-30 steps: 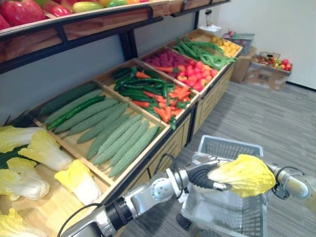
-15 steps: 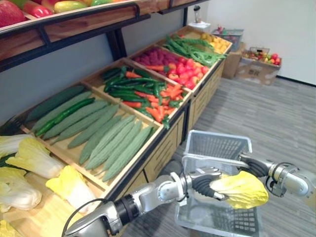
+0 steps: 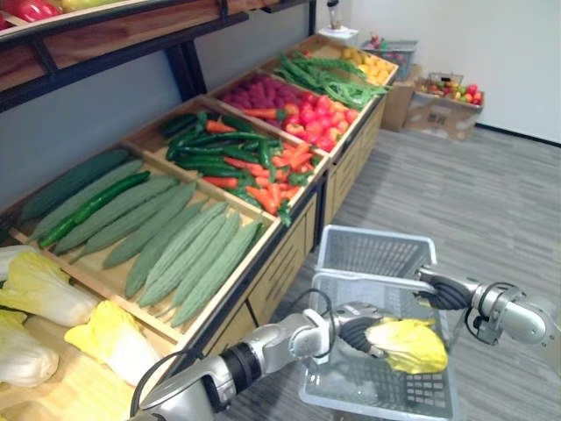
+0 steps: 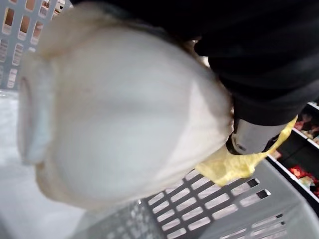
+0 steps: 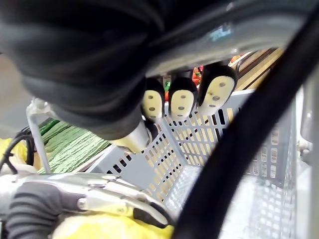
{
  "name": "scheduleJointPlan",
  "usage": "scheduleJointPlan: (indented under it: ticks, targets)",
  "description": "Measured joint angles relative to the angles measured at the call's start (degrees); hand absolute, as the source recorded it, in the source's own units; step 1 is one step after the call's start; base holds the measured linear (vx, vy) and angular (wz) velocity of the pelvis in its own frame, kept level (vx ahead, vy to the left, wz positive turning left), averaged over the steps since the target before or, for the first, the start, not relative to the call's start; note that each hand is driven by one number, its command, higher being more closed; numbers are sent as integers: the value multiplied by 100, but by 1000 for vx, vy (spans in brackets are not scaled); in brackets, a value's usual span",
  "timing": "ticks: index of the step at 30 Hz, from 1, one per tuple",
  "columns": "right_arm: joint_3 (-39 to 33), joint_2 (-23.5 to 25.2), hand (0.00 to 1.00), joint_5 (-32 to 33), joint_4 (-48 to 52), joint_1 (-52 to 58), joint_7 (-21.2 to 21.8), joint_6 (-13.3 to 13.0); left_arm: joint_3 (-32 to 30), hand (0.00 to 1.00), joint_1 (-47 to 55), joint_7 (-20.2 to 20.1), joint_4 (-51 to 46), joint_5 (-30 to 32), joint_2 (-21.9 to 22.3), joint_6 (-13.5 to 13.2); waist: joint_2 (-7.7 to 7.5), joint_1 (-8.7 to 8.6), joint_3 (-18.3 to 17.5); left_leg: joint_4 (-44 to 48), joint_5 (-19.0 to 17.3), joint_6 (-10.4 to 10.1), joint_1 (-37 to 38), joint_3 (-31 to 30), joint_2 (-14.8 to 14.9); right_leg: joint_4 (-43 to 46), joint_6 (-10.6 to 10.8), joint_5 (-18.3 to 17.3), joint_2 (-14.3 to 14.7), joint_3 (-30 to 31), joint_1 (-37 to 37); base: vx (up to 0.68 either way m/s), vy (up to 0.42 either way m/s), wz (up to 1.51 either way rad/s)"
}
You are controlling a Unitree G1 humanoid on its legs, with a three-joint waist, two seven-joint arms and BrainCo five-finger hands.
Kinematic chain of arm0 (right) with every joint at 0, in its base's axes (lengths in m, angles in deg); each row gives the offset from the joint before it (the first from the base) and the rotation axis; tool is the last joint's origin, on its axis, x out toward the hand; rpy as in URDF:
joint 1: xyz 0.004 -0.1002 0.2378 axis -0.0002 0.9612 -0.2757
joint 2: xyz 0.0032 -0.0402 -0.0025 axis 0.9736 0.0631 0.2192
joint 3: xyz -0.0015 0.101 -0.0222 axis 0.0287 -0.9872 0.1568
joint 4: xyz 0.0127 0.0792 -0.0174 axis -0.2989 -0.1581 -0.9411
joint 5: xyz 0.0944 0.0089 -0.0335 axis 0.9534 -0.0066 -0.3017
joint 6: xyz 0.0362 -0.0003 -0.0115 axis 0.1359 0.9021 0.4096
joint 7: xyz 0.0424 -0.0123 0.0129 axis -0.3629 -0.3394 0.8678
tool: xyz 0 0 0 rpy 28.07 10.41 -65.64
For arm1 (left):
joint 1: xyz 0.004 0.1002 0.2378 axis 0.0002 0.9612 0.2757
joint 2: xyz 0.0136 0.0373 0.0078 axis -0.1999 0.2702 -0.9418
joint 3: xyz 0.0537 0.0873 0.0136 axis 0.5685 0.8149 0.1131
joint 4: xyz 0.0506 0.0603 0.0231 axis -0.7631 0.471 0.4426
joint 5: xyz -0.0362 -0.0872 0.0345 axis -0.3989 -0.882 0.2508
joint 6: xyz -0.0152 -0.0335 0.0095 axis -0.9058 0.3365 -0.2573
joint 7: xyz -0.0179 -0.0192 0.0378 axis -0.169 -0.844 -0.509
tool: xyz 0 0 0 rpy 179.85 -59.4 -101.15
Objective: Pick vegetable in the basket
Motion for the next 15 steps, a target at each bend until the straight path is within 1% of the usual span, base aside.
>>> scheduleJointPlan:
  ticks: [1,4,11,15]
  targets:
    - [23,0,100,49,1,-2,-1,0,-83,0,-1,61,100,116,20,11,-11,-6,30,3,-2,2,1,3,4,-3,0,1,1,0,0,3,-47,-1]
    - [81,3,100,106,1,-11,1,3,-227,0,-2,168,239,127,67,74,20,-2,76,7,-3,4,0,18,22,-19,12,10,10,-9,-2,8,-56,0]
    - [216,25,100,239,-9,-15,100,14,-329,0,-6,191,247,126,63,74,59,24,119,27,-3,5,-1,7,93,-18,2,3,21,-95,8,1,-71,5]
    - [211,136,100,238,-68,12,120,18,-327,0,-34,190,246,124,66,73,51,33,222,22,1,11,-3,-137,115,-15,-17,-12,-57,-240,79,-34,-78,19]
